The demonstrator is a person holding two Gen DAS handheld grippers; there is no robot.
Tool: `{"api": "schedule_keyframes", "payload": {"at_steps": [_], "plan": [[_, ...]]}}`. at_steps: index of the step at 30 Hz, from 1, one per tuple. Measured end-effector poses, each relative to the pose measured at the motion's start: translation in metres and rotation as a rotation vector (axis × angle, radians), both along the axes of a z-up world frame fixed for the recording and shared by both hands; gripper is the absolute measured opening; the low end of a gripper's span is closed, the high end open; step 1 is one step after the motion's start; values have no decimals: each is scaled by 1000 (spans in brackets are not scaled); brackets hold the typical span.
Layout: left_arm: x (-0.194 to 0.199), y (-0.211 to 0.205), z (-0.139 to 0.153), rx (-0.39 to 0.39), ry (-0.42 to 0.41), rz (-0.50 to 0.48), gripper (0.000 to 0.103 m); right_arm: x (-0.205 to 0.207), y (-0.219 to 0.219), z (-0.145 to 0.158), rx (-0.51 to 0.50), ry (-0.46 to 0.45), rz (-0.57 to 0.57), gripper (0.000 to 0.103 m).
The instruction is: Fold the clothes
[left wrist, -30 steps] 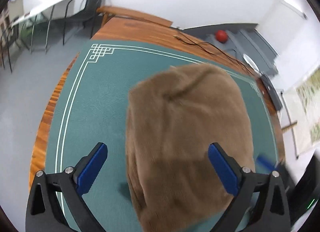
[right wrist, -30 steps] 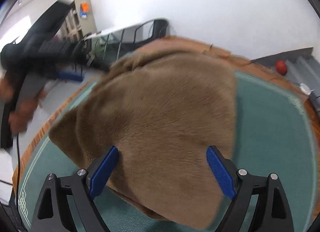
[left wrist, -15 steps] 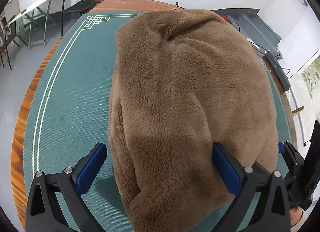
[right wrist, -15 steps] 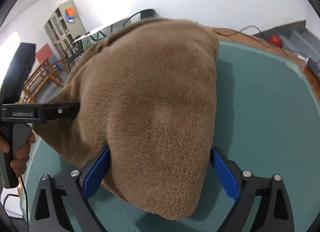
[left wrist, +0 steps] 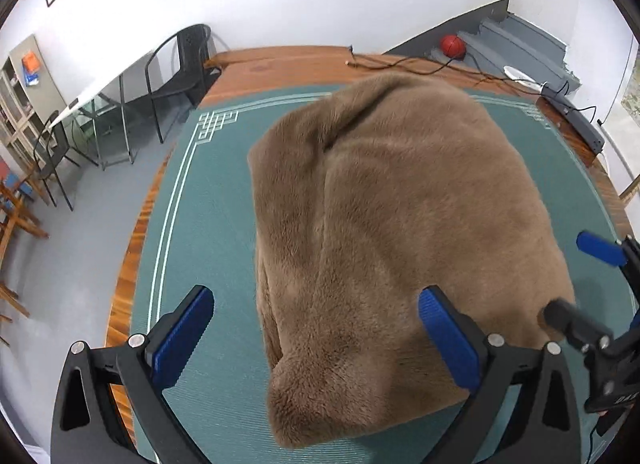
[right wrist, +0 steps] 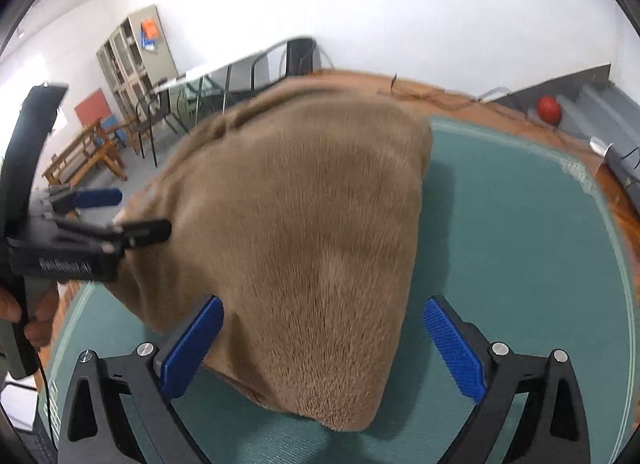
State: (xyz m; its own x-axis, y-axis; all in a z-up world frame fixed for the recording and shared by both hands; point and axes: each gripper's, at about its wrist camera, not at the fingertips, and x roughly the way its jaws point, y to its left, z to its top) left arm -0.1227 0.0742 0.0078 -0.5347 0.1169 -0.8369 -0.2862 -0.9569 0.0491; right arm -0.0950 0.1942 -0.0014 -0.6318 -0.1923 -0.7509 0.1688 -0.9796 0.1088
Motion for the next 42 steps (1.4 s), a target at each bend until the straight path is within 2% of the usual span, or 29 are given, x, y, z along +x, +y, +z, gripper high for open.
{"api": "schedule_keyframes", "payload": {"at_steps": [2,7,13,19,22,31,37,42], "plan": [[1,0,2,10,-2,7,103,3,1,7,-4,19,-6,101],[0,1,-4,-1,-20,16,103,6,-2,4,27,-2,-1,101],[-5,-1,-26,-29,-52,21,103,0,-10,-25,65,-72,4,101],[-5,-3,-30,-18,-64,32,103,-7,-11,-30,55,-89,-2,101],[-2,-1,-25,-37,-46,34,103,-7,-12,-25,57,-83,-3,101],[18,5,5,-131,88,71,103,8,-2,8,22,-12,-30,101],[29,8,17,-148,122,62,103,14,0,24,-5,8,-46,101],[36,8,22,-158,132,75,103,25,4,27,-8,13,-50,101]]}}
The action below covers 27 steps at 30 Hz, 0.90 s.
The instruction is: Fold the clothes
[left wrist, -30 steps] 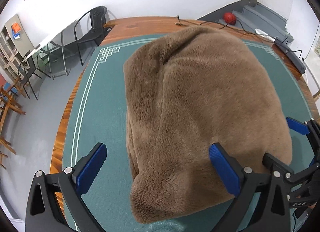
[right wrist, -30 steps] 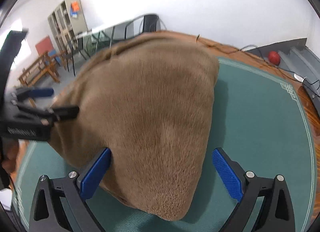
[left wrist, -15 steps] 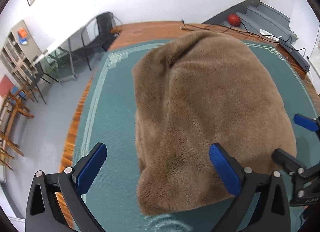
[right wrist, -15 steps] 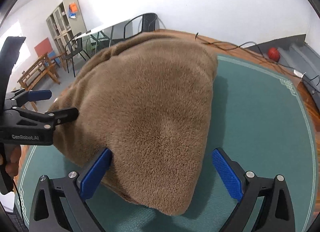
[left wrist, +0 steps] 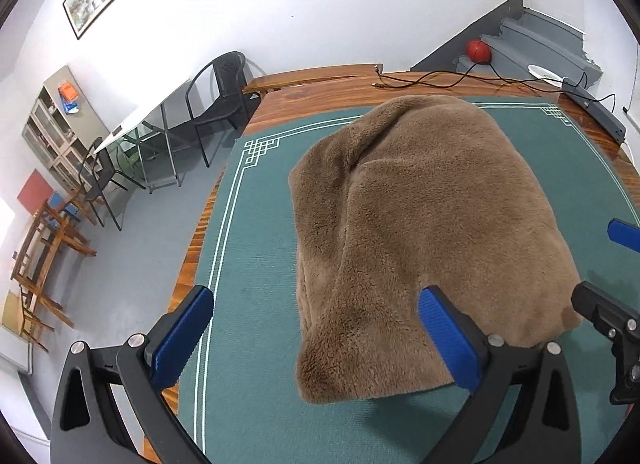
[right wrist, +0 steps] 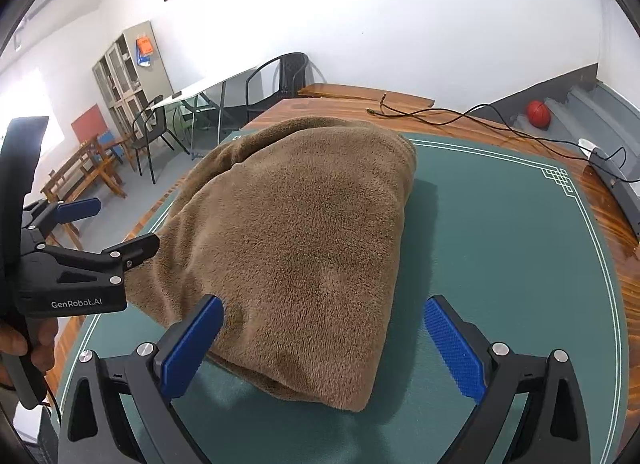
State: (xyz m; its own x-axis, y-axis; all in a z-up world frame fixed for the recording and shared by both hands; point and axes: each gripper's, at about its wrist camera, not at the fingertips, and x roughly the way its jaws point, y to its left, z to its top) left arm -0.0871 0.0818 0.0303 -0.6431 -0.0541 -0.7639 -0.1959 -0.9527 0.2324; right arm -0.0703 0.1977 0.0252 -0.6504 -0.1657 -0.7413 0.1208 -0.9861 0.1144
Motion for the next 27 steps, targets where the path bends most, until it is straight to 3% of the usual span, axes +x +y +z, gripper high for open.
{"api": "schedule_keyframes", "payload": {"at_steps": [4,8,13,17,20,24,27], "plan": [[6,-1,7,5,15,6,103,6,4,-1,-2,-6,-3,101],[4,-9,5,62,-39,6,103,10,6,-4,-7,-14,-3,101],[13,-40,-13,176,-132,80,103,26,13,-11,-11,-41,-4,101],[14,-61,-30,220,-201,134,103,41,29,-25,-33,-102,-23,101],[6,-74,-29,304,-220,156,103,45,44,-30,-69,-125,-61,101],[-11,-85,-29,482,-279,147,103,47,61,-30,-121,-138,-109,101],[-27,-82,-34,521,-303,124,103,42,67,-25,-131,-123,-111,101]]}}
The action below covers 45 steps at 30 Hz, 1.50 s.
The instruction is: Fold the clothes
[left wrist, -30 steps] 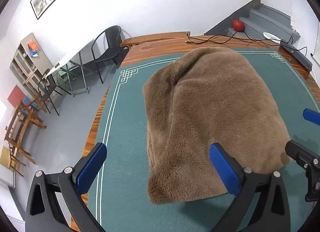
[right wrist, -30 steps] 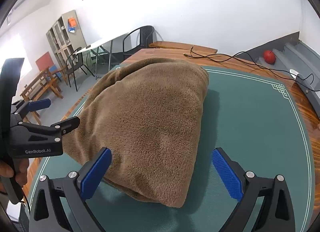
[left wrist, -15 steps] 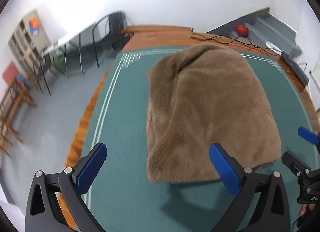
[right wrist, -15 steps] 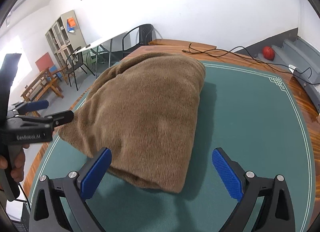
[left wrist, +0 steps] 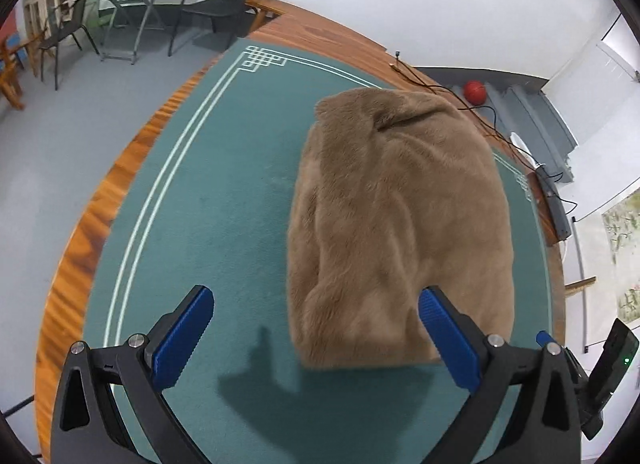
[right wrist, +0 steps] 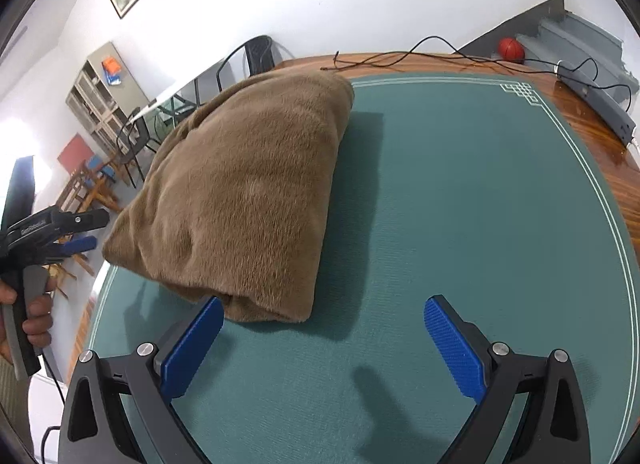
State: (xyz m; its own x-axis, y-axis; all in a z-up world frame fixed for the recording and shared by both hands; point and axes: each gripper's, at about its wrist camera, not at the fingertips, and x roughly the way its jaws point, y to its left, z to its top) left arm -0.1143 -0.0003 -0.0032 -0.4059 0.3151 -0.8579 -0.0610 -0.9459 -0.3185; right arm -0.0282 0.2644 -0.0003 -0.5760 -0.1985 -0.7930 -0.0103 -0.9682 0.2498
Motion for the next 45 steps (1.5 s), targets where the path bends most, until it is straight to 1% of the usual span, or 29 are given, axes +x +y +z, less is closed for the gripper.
{"api": "schedule_keyframes", "payload": {"at_steps": [2,7,9,10,11,12,15,16,17,20,23,26,29,31,35,36,38,40,42,44,45], "plan": [[-12,5,-3,10,-4,-22,103,-8,4,4,-14,10,2,101],[-50,5,-13,79,-27,-41,103,-40,13,5,-90,8,-4,101],[-63,4,-19,140,-45,-53,103,-57,15,4,-117,-5,0,101],[-74,2,-22,191,-62,-60,103,-66,17,2,-133,-11,4,101],[-82,2,-26,229,-76,-70,103,-76,18,1,-161,-22,11,101],[-93,1,-31,285,-97,-91,103,-87,20,-1,-198,-35,20,101],[-115,-3,-46,374,-148,-110,103,-112,23,-11,-278,-67,41,101],[-123,-3,-54,407,-185,-124,103,-121,24,-15,-300,-79,49,101],[-128,-3,-58,421,-203,-128,103,-128,25,-19,-315,-91,56,101],[-137,-1,-70,410,-210,-151,103,-144,25,-31,-350,-122,69,101],[-139,0,-84,444,-212,-182,103,-157,25,-42,-395,-142,87,101],[-141,-2,-93,504,-211,-184,103,-166,26,-53,-466,-153,99,101],[-144,0,-94,524,-194,-200,103,-175,28,-64,-534,-162,89,101],[-145,7,-95,547,-203,-244,103,-179,26,-69,-566,-161,89,102],[-138,26,-94,561,-217,-333,103,-187,20,-77,-631,-165,102,102],[-138,30,-95,568,-223,-342,103,-189,17,-78,-644,-168,112,102],[-138,32,-96,582,-234,-338,102,-192,7,-79,-632,-176,149,102],[-136,32,-98,589,-256,-327,94,-195,-2,-79,-612,-181,170,102],[-131,33,-97,577,-268,-317,81,-194,-8,-77,-593,-175,172,99],[-126,32,-94,561,-269,-303,76,-192,-11,-76,-578,-165,167,81],[-124,32,-92,560,-264,-298,72,-189,-11,-73,-577,-154,162,77]]}}
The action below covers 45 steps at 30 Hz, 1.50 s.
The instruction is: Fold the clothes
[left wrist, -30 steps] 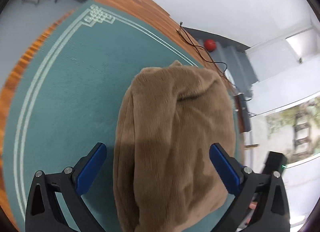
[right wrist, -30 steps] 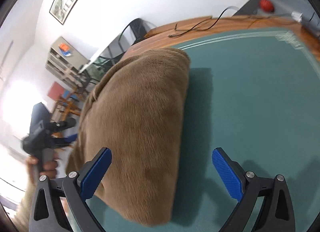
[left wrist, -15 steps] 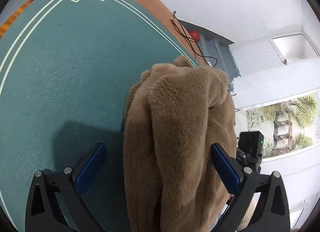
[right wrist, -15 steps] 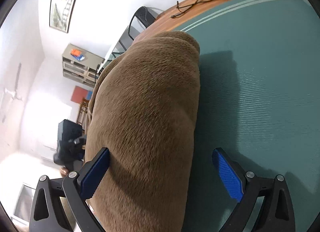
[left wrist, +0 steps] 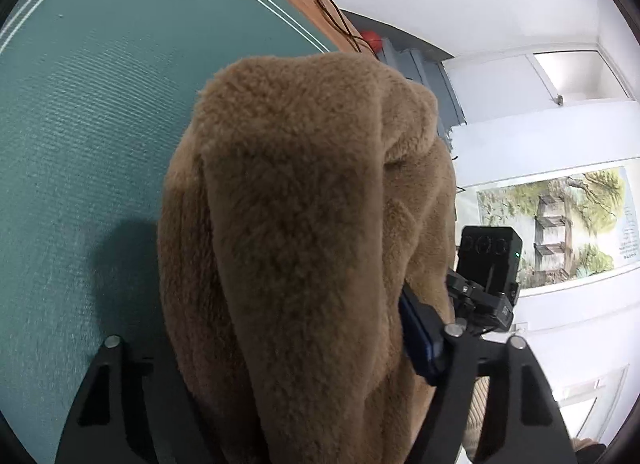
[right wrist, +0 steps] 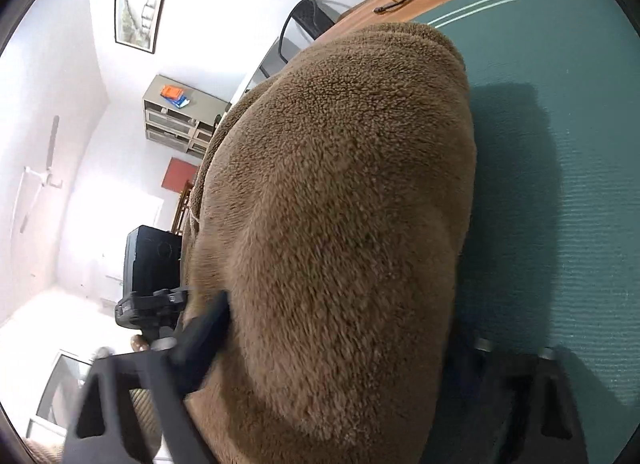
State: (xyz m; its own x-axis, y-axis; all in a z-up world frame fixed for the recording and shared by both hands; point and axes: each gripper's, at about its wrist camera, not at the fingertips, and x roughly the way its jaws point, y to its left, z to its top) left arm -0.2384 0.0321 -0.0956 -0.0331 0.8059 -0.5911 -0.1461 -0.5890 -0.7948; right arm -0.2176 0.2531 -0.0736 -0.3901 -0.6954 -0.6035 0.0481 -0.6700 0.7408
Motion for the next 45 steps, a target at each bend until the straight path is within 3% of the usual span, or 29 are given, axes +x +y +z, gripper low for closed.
{"api": "schedule_keyframes", "payload": {"at_steps": [2,5,13,21,27,32,36,45], "plan": [[7,2,8,-15,22,5,66,6,0,6,0,20,-13,64],[18,8,25,-44,54,7,60,16,-3,21,27,57,-29,58],[62,44,82,-45,132,-56,58,88,13,76,83,190,-103,57],[133,155,114,10,160,-208,58,204,95,114,131,231,-258,57],[181,258,108,17,120,-288,58,277,171,117,183,195,-384,57],[209,302,104,1,95,-311,58,314,227,110,209,167,-440,57],[225,350,79,-27,57,-325,58,343,288,95,217,130,-454,57],[242,367,52,-93,29,-297,58,362,335,53,218,60,-453,57]]}}
